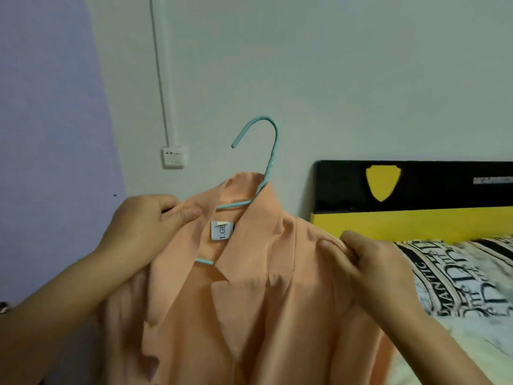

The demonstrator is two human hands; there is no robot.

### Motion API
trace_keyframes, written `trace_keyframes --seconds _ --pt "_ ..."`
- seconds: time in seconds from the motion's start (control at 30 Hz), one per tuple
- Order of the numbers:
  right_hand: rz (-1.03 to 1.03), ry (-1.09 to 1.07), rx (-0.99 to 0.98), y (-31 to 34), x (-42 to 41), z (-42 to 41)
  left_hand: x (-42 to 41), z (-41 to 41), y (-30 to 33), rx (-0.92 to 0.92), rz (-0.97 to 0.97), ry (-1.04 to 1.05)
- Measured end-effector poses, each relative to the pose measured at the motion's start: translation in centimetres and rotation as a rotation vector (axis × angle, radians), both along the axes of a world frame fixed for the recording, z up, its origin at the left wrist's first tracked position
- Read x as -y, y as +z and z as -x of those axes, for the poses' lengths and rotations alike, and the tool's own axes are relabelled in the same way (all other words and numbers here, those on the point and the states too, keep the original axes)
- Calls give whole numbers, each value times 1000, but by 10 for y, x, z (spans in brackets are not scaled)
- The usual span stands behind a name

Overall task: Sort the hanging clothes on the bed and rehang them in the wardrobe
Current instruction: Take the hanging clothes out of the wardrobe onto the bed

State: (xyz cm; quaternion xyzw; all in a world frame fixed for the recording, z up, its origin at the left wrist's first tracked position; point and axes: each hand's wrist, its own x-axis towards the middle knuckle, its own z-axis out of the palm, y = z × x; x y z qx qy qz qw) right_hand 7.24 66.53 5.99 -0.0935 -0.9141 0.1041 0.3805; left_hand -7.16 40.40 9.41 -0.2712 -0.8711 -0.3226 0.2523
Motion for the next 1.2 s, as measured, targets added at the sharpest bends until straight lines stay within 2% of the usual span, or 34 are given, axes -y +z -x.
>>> trace_keyframes --seconds 0.27,0.63,0.8,0.93,1.2 --pt "-5 -331 16 0 -67 -104 -128 -28 -1 -2 5 -302" --pt "5 -615 61 -6 -119 -202 -250 -81 -17 102 -20 -618" --pt "7 -774 28 -5 -112 -218 -288 -77 -18 91 -14 -777" --pt "117 -930 25 -10 -86 -227 -310 -71 -21 60 44 -921" --pt "166 -1145 9 -15 -38 -240 -333 -87 -27 83 81 -1149"
